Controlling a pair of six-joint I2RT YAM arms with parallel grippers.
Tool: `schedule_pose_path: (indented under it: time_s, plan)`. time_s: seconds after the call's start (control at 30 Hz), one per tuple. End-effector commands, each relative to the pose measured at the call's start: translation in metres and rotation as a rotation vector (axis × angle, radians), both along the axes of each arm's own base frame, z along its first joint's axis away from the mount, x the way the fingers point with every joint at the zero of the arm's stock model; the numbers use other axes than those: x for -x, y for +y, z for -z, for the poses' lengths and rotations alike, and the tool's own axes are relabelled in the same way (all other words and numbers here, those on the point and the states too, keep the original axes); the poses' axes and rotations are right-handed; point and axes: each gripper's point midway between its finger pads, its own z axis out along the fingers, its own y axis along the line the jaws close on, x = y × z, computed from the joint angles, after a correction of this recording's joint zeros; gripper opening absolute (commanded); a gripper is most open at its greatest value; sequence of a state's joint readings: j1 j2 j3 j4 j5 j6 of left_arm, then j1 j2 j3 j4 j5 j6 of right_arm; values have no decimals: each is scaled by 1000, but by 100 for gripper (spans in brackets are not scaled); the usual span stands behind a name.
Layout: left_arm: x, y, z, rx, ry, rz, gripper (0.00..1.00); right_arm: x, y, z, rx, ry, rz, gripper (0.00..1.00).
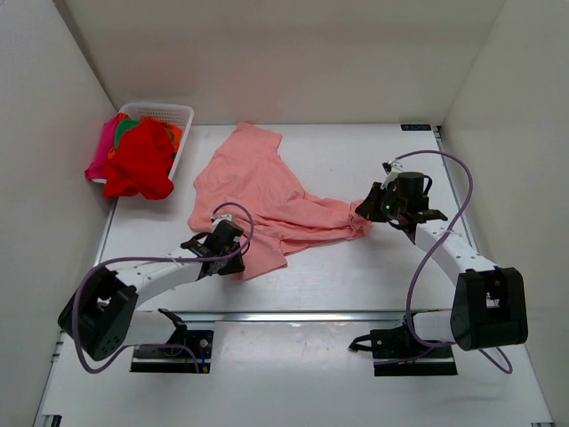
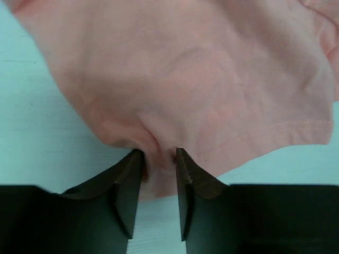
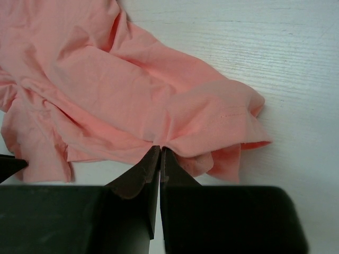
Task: Fold and stack the t-shirts
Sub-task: Flatten out the tshirt
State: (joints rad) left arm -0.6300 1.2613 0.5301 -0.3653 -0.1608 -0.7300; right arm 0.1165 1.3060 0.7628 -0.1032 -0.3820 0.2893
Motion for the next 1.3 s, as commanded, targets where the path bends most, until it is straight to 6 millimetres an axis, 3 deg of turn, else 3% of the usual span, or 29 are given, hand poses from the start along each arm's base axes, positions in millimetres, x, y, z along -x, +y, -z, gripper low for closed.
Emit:
schedule_pose_path:
  time_s: [0.0, 0.03, 0.07, 0.1, 0.2, 0.27, 0.3, 0.33, 0.37, 0.4, 0.43, 0.47, 0.5, 0.53, 0.57, 0.6, 0.73, 0.8, 0.9, 1.03, 1.2, 1.27]
  plan:
    - [49, 27, 39, -158, 215, 48, 36, -8, -1, -20, -10, -74, -1, 1]
    - [52, 29, 41, -169, 230, 63, 15, -8, 0, -20, -6, -73, -5, 0]
    - [54, 30, 41, -170, 236, 66, 4, -8, -2, -22, -9, -80, -1, 0]
    - [57, 29, 40, -168, 247, 72, 0, -6, -4, -20, -10, -72, 1, 0]
    - [46, 27, 17, -175, 214, 82, 0, -5, -4, -24, -12, -74, -4, 0]
    - [7, 15, -33, -128, 112, 100, 0, -11, -10, -33, -19, -78, 6, 0]
    - [-6, 22, -53, -122, 83, 79, 0, -15, -9, -46, -26, -103, 3, 0]
    - [-36, 13, -99, -84, -35, 90, 0, -17, -13, -51, -29, -104, 5, 0]
    - [-65, 19, -151, -74, -148, 67, 0, -23, -18, -72, -32, -139, 16, 0]
    - [-77, 32, -177, -79, -183, 33, 0, -30, -22, -99, -37, -192, 22, 0]
    - [-102, 42, -233, -68, -293, 0, 0, -33, -26, -115, -42, -223, 30, 0]
    - [-124, 52, -297, -56, -432, -40, 0, -38, -35, -145, -54, -277, 50, 0]
    - [-128, 59, -319, -62, -465, -50, 0, -39, -43, -182, -65, -343, 66, 0]
    - [-139, 66, -369, -33, -562, -87, 0, -39, -47, -197, -69, -372, 63, 0]
    - [-144, 71, -413, -5, -655, -111, 0, -36, -51, -226, -81, -417, 69, 0]
    - [-140, 80, -453, 16, -744, -141, 0, -32, -57, -257, -79, -479, 67, 0]
    - [-125, 90, -513, 75, -914, -210, 0, -5, -65, -333, -52, -644, 58, 0]
    - [-105, 100, -524, 102, -982, -251, 0, 16, -68, -355, -29, -693, 67, 0]
    - [-68, 111, -559, 170, -1137, -296, 0, 50, -74, -381, -23, -773, 81, 0]
    - [-22, 111, -602, 242, -1249, -255, 0, 88, -76, -409, 66, -870, 153, 0]
    - [20, 111, -627, 330, -1330, -207, 0, 131, -83, -440, 144, -958, 252, 0]
    - [32, 112, -637, 369, -1368, -208, 0, 153, -83, -466, 174, -1031, 272, 0]
